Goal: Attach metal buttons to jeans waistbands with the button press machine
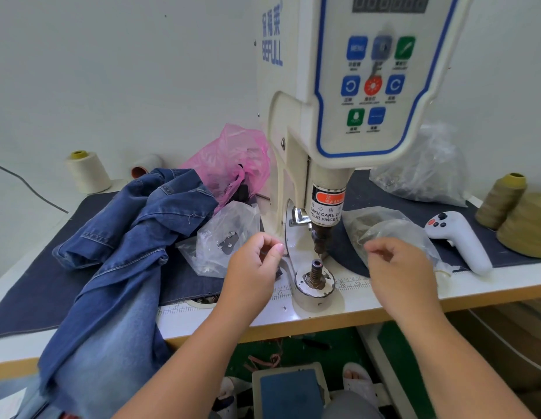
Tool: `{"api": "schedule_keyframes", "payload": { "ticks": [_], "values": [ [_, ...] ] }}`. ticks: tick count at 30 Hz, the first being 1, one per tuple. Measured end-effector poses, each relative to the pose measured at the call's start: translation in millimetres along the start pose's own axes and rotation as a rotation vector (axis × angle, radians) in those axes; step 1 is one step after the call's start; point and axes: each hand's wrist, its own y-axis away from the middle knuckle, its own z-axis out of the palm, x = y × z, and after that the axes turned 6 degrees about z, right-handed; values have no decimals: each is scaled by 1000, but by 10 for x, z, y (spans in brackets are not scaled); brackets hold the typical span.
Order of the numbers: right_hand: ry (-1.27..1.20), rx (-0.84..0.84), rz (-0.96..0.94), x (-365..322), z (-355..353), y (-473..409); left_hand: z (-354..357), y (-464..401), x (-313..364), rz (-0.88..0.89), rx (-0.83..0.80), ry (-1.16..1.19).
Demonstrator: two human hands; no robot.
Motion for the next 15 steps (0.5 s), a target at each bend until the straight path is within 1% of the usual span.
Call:
{"api": "schedule_keyframes", "payload": {
  "ticks": [2,4,6,9,12,13,15],
  "values": [
    [223,18,-13,40,-71,-127,-18,-28,-7,-5,0,1],
    [446,-70,36,60,-100,-260,-10,-44,-20,-18,-7,8],
    [614,-185,140,43,-117,-376,11,-44,-37,-26,-22,-2],
    [687,-249,202,37,-118,-524,47,-32,-72,-27,-36,-25],
    [694,-313,244,30,-109,-637,70,-30,-100,-37,-44,-35],
    [698,-307,216,50,-105,-650,74,-32,-109,-39,-45,-39],
    [703,-234,68,103,-117,-625,74,-35,-126,-37,-45,-45]
  ]
}}
